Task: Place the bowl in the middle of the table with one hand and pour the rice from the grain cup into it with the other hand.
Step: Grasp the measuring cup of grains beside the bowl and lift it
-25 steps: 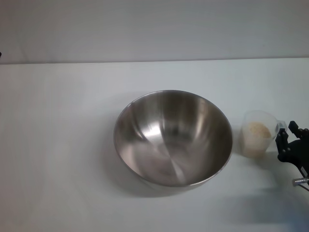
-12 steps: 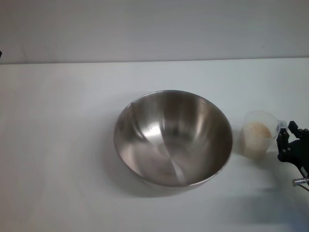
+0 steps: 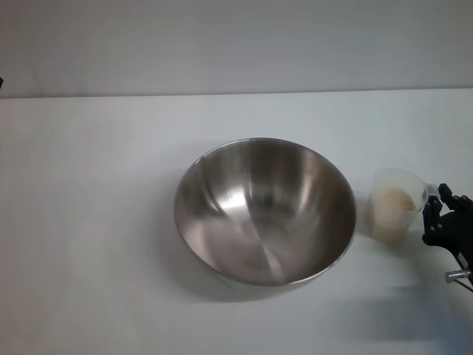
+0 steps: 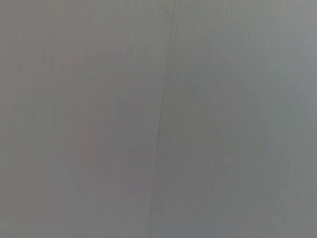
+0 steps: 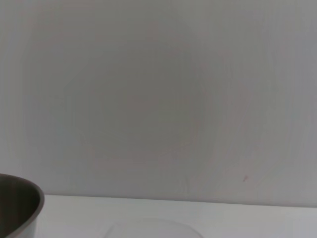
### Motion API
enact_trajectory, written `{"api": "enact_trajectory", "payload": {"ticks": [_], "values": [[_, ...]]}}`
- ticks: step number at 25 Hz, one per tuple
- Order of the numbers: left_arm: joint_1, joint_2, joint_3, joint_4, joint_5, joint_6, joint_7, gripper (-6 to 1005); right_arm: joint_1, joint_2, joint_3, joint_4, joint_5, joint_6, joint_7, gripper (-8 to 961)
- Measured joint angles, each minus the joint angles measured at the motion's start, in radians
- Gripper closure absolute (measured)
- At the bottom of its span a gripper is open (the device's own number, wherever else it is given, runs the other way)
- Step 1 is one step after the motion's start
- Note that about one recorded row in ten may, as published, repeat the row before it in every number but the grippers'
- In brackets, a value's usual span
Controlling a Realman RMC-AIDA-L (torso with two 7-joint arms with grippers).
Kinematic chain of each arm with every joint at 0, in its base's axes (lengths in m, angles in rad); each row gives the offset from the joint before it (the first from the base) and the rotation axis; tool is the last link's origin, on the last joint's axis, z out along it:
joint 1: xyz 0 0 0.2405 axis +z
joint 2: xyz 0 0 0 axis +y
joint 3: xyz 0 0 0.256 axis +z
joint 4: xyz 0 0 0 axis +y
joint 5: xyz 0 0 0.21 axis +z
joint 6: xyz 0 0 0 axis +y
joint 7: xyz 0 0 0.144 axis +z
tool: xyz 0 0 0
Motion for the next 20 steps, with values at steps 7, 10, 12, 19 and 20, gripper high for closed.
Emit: {"api": "enact_trajectory", "payload": {"ticks": [7,10,12,19,20], "values": [[0.0,0.0,0.0,0.0,0.001,0.001,0.002,222,0.002,0.0,-0.006,0.0,0.0,0.003,0.001,818],[0.0,0.0,0.0,0.0,0.002,0.001,0.002,222,0.002,0.0,-0.007,0.0,-0.001,0.003,0.001,831],[0.0,0.0,0.0,0.0,0.002,0.001,0.002,221,0.002,0.0,-0.007,0.0,-0.001,0.004,0.002,836],[0.0,0.0,0.0,0.0,0.002,0.002,0.002,220,0.001,0.0,-0.003,0.0,-0.001,0.005,0.011,847],[0.0,0.0,0.0,0.0,0.002,0.002,0.002,219,0.001,0.0,-0.002,0.0,-0.001,0.005,0.012,847]]}}
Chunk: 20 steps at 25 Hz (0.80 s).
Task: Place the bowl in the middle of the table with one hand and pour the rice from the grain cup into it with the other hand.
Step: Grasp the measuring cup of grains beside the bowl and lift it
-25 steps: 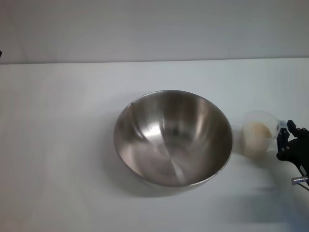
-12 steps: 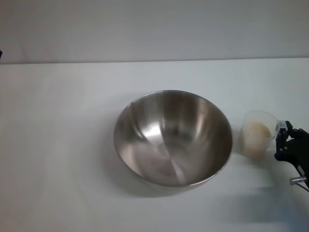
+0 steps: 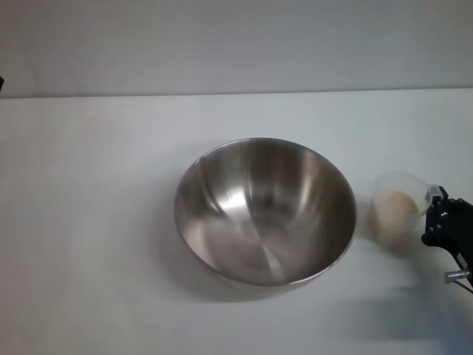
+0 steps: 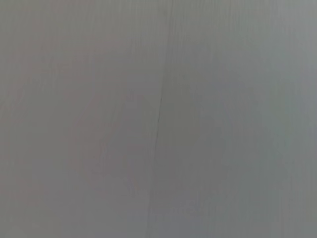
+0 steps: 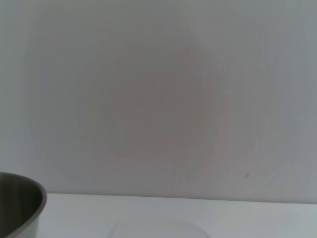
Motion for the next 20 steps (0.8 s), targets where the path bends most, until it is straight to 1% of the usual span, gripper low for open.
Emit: {"api": "enact_trajectory", "payload": {"ticks": [2,7,11,15,20], "values": [[0.001,-0.001,0.0,0.0,0.001,0.001,0.0,219,0.0,0.0,0.0,0.0,0.0,0.0,0.0,847],[0.005,-0.001,0.0,-0.001,0.001,0.002,0.0,218,0.003,0.001,-0.003,0.0,0.001,0.001,0.001,940],[0.008,-0.001,0.001,-0.004,0.001,0.003,0.0,217,0.001,0.002,0.0,0.0,0.001,-0.003,0.001,940],[0.009,-0.001,0.004,-0.004,0.001,0.003,0.0,216,-0.01,0.002,0.004,-0.001,0.001,-0.074,0.001,939],[0.008,-0.003,0.005,-0.003,0.001,0.003,0.0,215,-0.018,-0.005,0.005,-0.004,0.001,-0.186,0.001,939]]}}
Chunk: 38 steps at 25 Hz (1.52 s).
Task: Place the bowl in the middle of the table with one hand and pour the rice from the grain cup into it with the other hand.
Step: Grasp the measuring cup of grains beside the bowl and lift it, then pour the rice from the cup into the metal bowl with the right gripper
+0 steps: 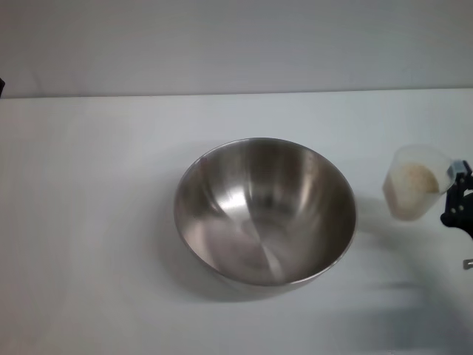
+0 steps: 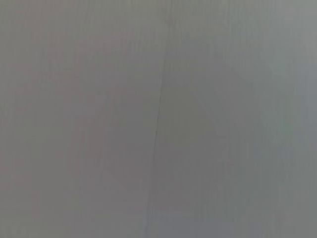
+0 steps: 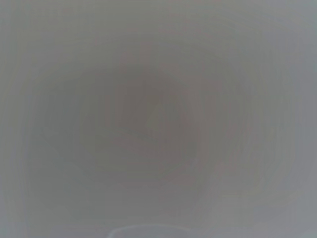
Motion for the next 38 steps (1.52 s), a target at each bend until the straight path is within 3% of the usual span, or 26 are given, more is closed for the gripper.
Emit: {"api": "enact_trajectory", "payload": {"ticks": [17,21,38], "values": [[0.003,0.0,0.014,0.003,0.002,-0.003,-0.009,210,0.091,-0.005,0.021,-0.061,-0.006,-0.228,-0.039,940],[0.003,-0.001,0.025,0.002,0.002,-0.002,-0.01,210,0.136,-0.004,-0.004,-0.047,-0.011,-0.243,-0.147,939],[0.003,-0.003,0.043,-0.006,0.002,0.0,-0.031,205,0.207,0.001,-0.029,0.022,-0.067,-0.228,-0.64,941]]}}
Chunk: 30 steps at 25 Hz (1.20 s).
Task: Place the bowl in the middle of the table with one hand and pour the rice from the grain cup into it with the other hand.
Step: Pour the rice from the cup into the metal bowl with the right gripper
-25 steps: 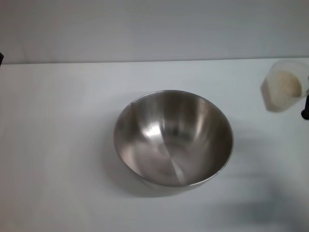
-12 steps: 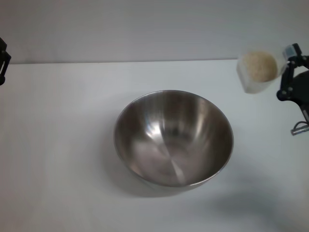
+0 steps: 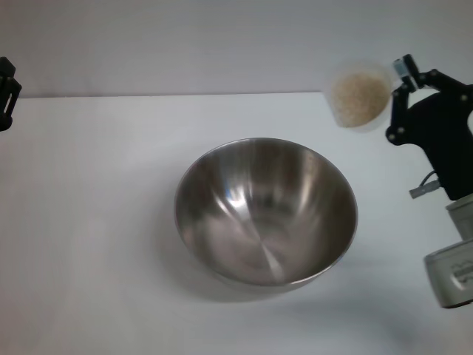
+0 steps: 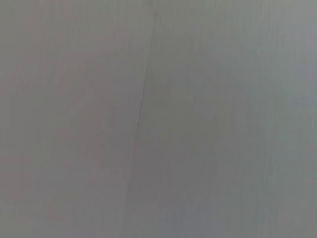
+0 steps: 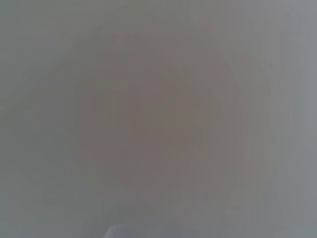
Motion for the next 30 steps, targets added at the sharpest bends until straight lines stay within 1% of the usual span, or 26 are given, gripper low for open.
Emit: {"api": "enact_trajectory", "payload": {"ticks": [2,3,4,6,7,8,9,12,13,15,18,19,23,30], "values": [[0.0,0.0,0.0,-0.001,0.0,0.0,-0.005,205,0.003,0.001,0.0,0.003,-0.008,0.002,-0.033,941],[0.0,0.0,0.0,-0.001,0.0,0.001,-0.006,205,0.007,0.001,-0.001,0.008,-0.022,0.006,-0.097,941],[0.0,0.0,0.0,-0.001,0.0,0.001,-0.006,205,0.007,0.001,-0.001,0.008,-0.022,0.006,-0.097,942],[0.001,0.0,0.0,-0.002,0.001,0.001,-0.006,204,0.008,0.002,-0.004,0.024,-0.037,0.018,-0.213,942],[0.001,0.0,0.0,-0.002,0.001,0.001,-0.006,204,0.008,0.002,-0.004,0.024,-0.037,0.018,-0.213,942],[0.002,0.0,0.0,-0.002,0.001,0.001,-0.006,204,0.011,0.002,-0.01,0.032,-0.044,0.028,-0.29,942],[0.002,0.0,0.0,-0.002,0.001,0.001,-0.006,203,0.011,0.002,-0.01,0.032,-0.044,0.028,-0.29,942],[0.003,0.0,0.0,-0.002,0.001,0.001,-0.006,203,0.015,0.002,-0.013,0.041,-0.061,0.051,-0.399,940],[0.003,0.0,0.0,-0.002,0.001,0.002,-0.006,202,0.015,0.002,-0.014,0.042,-0.077,0.064,-0.463,940],[0.003,0.0,0.0,-0.002,0.001,0.002,-0.006,202,0.016,0.002,-0.014,0.042,-0.085,0.069,-0.491,940],[0.003,0.0,0.001,0.0,0.0,0.001,-0.006,201,0.02,0.003,-0.015,0.043,-0.103,0.089,-0.62,939],[0.003,0.0,0.001,0.0,0.0,0.001,-0.006,201,0.02,0.003,-0.015,0.043,-0.103,0.089,-0.62,939],[0.007,0.0,0.001,0.002,-0.001,0.001,-0.006,200,0.028,0.004,-0.019,0.042,-0.126,0.112,-0.747,939],[0.012,0.0,0.001,0.0,-0.002,0.001,-0.006,198,0.038,0.002,-0.025,0.025,-0.151,0.129,-0.813,940]]}}
